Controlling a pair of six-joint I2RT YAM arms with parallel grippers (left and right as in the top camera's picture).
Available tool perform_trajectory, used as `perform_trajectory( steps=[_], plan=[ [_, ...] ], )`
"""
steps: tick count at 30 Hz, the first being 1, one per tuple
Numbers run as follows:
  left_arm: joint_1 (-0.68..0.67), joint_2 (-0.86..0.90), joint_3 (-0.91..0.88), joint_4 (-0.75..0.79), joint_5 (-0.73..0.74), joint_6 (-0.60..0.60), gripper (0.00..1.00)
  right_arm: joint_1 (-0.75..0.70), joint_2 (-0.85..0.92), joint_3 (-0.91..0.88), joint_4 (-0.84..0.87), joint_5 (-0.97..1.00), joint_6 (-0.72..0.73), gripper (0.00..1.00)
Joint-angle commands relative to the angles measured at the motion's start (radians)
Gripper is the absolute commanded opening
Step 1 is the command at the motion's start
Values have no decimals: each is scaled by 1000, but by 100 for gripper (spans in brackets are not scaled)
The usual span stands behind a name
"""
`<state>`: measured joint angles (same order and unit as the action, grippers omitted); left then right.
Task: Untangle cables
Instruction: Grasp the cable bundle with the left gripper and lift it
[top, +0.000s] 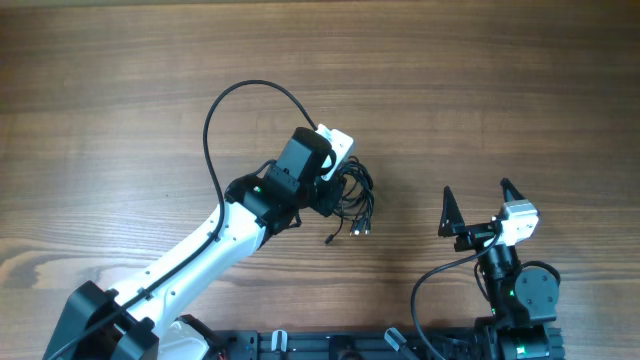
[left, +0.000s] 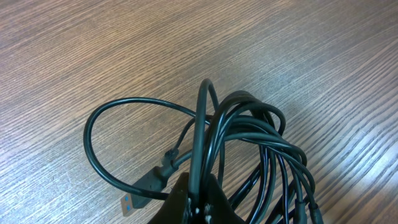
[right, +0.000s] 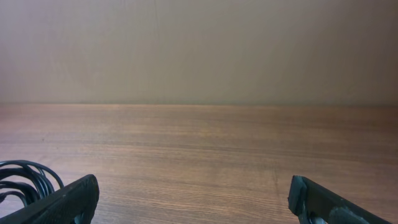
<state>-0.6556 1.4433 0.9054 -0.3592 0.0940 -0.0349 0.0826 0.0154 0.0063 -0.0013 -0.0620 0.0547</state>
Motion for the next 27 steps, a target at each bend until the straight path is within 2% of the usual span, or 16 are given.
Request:
perform_trajectory(
  steps=[1,12,22,27],
  plan=[
    [-1,-17,10,10,-10,-3,4,4,-8,-1,2,2,0,100],
    [-1,-17,10,50,-9,-37,4,4,-6,-1,2,2,0,100],
    [0,-31,10,74,13,-380,4,4,-6,-1,4,17,0,100],
    [24,-31,10,109,12,-391,4,4,-6,-1,66,-58,105,100]
  ],
)
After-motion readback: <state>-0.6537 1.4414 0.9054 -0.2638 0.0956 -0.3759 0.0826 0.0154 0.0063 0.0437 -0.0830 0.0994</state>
